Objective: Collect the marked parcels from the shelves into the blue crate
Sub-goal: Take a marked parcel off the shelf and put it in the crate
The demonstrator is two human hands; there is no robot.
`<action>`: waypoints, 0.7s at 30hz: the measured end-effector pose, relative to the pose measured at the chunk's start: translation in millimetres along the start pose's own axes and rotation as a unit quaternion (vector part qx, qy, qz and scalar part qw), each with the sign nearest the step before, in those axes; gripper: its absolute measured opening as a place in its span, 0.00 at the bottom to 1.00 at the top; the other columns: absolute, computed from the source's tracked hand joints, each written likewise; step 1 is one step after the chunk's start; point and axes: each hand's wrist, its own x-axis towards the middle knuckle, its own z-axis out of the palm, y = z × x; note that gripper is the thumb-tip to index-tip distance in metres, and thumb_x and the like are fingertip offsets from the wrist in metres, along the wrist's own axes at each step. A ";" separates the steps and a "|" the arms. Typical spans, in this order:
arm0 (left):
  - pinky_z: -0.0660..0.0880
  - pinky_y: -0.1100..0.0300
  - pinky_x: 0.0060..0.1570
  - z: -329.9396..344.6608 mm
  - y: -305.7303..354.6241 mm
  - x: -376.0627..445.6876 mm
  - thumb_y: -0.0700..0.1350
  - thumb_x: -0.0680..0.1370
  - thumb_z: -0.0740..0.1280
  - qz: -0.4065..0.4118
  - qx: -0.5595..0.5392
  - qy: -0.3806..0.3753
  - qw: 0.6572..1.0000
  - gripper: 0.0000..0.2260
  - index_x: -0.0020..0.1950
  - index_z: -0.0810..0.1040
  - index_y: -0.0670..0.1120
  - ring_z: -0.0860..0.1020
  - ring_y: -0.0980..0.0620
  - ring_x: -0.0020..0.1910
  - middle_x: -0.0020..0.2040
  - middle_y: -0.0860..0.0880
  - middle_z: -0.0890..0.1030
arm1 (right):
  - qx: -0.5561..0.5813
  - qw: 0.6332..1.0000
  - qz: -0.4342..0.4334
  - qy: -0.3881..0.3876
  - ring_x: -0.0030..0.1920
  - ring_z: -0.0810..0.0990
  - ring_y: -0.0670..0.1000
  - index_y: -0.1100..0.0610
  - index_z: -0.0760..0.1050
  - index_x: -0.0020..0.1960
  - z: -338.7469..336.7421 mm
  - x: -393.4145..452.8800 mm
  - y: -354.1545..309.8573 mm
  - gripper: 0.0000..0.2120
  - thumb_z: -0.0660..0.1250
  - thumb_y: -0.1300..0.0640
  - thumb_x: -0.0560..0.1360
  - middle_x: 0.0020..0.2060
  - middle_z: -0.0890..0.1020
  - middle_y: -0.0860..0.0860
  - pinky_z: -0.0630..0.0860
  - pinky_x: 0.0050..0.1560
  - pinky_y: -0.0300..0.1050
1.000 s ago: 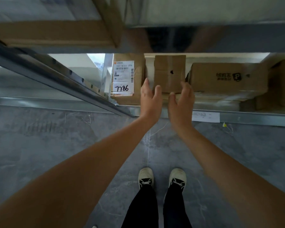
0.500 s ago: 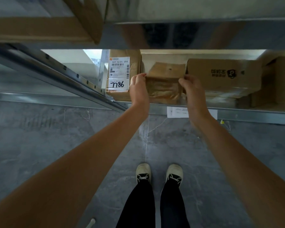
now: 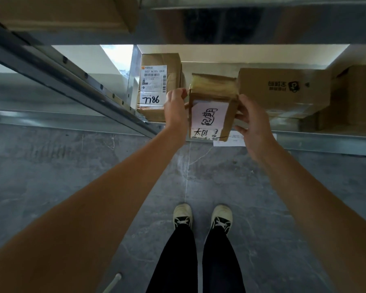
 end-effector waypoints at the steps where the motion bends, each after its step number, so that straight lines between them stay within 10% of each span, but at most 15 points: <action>1: 0.74 0.55 0.46 -1.8 -4.3 0.0 0.44 0.81 0.54 -0.005 0.006 -0.001 1.000 0.14 0.60 0.73 0.39 0.75 0.48 0.49 0.51 0.43 0.77 | -0.004 1.000 0.006 0.002 0.51 0.80 0.46 0.45 0.78 0.47 1.9 -0.4 -0.2 0.06 0.63 0.47 0.78 0.47 0.83 0.44 0.74 0.49 0.47; 5: 0.76 0.57 0.47 -9.5 -13.1 0.0 0.42 0.81 0.55 -0.012 0.017 0.021 1.000 0.15 0.61 0.76 0.39 0.76 0.48 0.48 0.51 0.41 0.78 | -0.039 0.999 0.036 -0.010 0.58 0.79 0.53 0.45 0.69 0.68 7.5 -2.4 2.8 0.20 0.64 0.45 0.77 0.62 0.78 0.48 0.77 0.52 0.54; 9: 0.75 0.65 0.34 -16.2 -12.4 -1.6 0.43 0.81 0.56 -0.020 0.031 -0.021 0.999 0.14 0.59 0.79 0.42 0.78 0.52 0.41 0.46 0.45 0.82 | -0.054 0.998 0.039 -0.001 0.54 0.81 0.54 0.45 0.64 0.70 3.7 -7.0 12.6 0.23 0.65 0.47 0.77 0.59 0.78 0.48 0.80 0.37 0.46; 14: 0.76 0.62 0.33 -16.2 4.9 -3.5 0.43 0.79 0.60 -0.026 0.178 -0.121 0.976 0.11 0.51 0.82 0.48 0.79 0.52 0.35 0.42 0.46 0.83 | -0.027 0.995 0.085 -0.042 0.52 0.82 0.58 0.40 0.53 0.76 -3.0 -18.1 29.2 0.41 0.72 0.42 0.71 0.62 0.76 0.50 0.82 0.46 0.61; 21: 0.77 0.65 0.31 -25.4 24.4 -12.4 0.41 0.77 0.62 -0.024 0.264 -0.166 0.950 0.12 0.49 0.85 0.50 0.81 0.52 0.35 0.38 0.48 0.84 | 0.087 0.988 0.128 -0.024 0.44 0.86 0.58 0.52 0.70 0.59 -16.2 -35.8 43.6 0.20 0.74 0.51 0.71 0.54 0.82 0.53 0.83 0.40 0.51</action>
